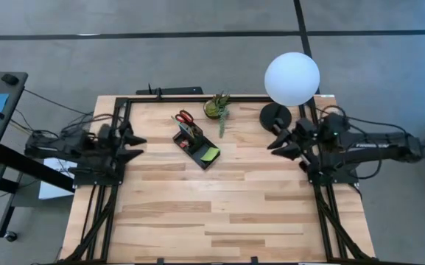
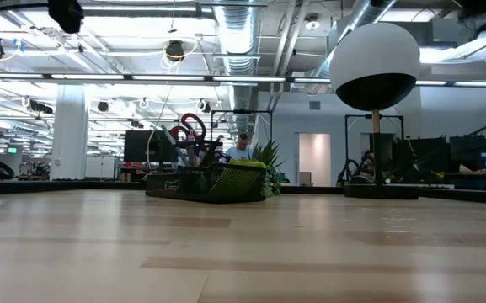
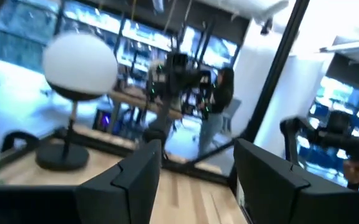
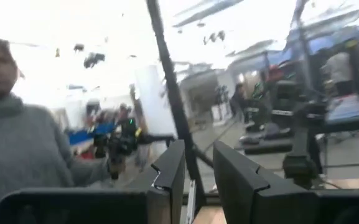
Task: Pick and place office supplies into organizer
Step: Return to Home Position
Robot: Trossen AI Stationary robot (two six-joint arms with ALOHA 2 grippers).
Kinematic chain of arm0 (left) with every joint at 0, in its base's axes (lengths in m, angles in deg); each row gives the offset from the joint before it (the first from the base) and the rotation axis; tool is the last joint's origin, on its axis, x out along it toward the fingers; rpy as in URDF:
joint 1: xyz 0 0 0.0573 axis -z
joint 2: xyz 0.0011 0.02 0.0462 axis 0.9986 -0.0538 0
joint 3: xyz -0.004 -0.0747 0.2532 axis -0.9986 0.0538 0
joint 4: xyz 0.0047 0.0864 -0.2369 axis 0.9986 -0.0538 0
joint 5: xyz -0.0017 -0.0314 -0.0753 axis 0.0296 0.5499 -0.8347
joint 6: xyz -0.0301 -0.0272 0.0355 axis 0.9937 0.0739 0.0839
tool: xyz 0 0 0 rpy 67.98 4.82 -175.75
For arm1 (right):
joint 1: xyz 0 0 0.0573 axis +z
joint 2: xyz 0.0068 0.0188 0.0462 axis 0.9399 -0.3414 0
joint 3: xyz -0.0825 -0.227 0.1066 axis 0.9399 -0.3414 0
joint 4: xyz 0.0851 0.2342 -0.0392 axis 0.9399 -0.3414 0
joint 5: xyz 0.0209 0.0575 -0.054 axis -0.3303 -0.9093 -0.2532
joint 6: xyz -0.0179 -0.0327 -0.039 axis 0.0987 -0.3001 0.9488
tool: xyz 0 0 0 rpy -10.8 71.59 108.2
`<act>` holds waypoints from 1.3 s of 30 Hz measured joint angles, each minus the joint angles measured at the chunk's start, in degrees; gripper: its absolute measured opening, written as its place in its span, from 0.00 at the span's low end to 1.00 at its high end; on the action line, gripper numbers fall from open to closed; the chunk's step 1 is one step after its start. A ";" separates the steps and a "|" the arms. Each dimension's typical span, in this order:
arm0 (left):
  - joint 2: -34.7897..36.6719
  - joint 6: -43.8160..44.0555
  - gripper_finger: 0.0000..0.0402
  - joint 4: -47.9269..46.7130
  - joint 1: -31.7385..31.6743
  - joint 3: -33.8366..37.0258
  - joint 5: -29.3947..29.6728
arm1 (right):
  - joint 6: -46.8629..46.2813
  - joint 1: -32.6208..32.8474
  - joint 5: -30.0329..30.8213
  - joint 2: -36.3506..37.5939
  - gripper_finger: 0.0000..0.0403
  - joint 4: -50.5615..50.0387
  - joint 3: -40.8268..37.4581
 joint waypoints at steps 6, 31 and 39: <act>9.62 -1.52 0.49 -4.08 0.00 0.58 5.12 | -1.42 -3.81 1.01 10.19 0.19 1.29 -8.67; 11.64 -4.74 0.49 8.48 -0.02 9.55 12.55 | -7.65 -6.73 1.23 42.08 0.19 -10.46 -23.87; 11.63 -7.11 0.49 5.64 -0.01 8.20 16.07 | -1.51 -6.99 6.97 42.29 0.19 -24.78 -17.18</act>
